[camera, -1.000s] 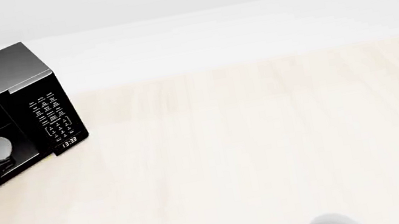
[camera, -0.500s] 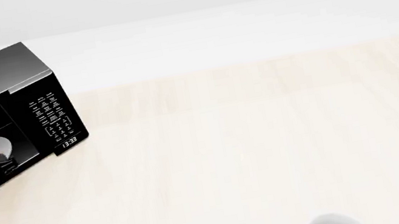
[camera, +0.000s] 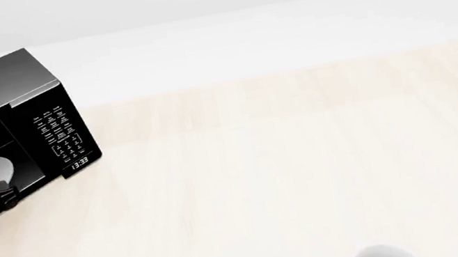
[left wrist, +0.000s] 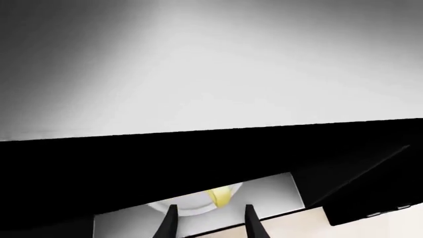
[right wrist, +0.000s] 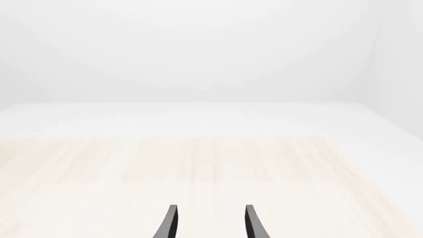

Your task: Put the yellow and white mug in the microwave and close it.

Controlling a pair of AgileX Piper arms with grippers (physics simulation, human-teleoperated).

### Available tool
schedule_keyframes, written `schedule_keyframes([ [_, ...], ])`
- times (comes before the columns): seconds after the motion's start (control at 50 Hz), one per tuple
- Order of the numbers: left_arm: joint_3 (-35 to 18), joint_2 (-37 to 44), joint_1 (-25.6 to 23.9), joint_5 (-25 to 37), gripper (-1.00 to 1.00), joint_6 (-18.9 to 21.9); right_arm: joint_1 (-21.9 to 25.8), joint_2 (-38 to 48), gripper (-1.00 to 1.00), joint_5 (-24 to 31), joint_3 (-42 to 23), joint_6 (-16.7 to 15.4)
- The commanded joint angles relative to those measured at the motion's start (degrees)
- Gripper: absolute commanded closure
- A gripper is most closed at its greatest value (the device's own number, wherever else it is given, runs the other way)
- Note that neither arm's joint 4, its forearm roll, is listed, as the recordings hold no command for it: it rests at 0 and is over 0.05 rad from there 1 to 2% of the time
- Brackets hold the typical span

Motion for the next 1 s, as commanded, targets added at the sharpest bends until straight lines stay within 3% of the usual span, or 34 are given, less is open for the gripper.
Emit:
schedule_keyframes([
  [0.02, 2.2, -2.1, 0.1, 0.0, -1.00, -1.3, 0.1, -0.1, -1.00, 0.0, 0.1, 0.0],
  [0.36, 8.5, -11.1, -2.6, 0.9, -1.00, -1.8, 0.0, -0.1, -1.00, 0.0, 0.1, 0.0],
  [1.0, 17.4, -33.2, -2.9, 9.6, -1.00, -0.5, 0.1, -0.1, -1.00, 0.0, 0.1, 0.0],
])
